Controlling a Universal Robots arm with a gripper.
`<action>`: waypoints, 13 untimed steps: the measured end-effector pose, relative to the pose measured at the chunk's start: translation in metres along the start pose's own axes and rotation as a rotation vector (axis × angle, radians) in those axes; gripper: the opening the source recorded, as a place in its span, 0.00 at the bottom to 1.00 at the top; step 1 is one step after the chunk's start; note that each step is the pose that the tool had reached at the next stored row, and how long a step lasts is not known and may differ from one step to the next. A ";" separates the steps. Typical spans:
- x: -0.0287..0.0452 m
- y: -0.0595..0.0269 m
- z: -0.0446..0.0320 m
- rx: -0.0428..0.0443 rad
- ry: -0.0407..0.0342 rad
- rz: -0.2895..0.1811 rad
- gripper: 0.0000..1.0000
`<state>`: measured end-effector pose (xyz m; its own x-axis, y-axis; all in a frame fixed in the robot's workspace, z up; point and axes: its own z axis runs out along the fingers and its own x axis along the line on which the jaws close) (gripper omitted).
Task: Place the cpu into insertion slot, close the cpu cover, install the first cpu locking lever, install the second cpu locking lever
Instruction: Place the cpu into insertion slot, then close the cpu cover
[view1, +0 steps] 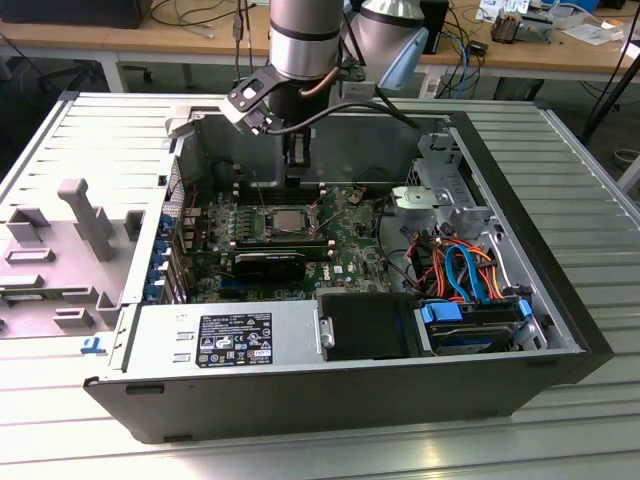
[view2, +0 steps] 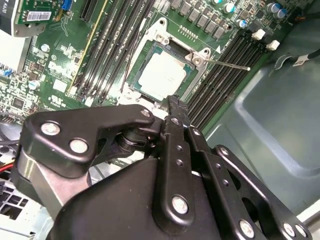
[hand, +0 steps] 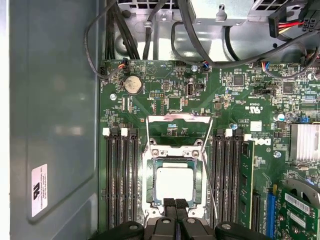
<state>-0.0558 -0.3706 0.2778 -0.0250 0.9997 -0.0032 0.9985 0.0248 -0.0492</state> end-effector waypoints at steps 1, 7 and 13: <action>0.0000 0.0000 0.0000 -0.0001 0.0002 0.000 0.11; -0.0017 0.0013 -0.0002 0.0000 0.0002 0.000 0.11; -0.0042 0.0240 -0.0010 0.0023 0.0003 0.000 0.11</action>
<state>-0.0318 -0.3741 0.2776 -0.0249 0.9997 -0.0030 0.9984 0.0247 -0.0515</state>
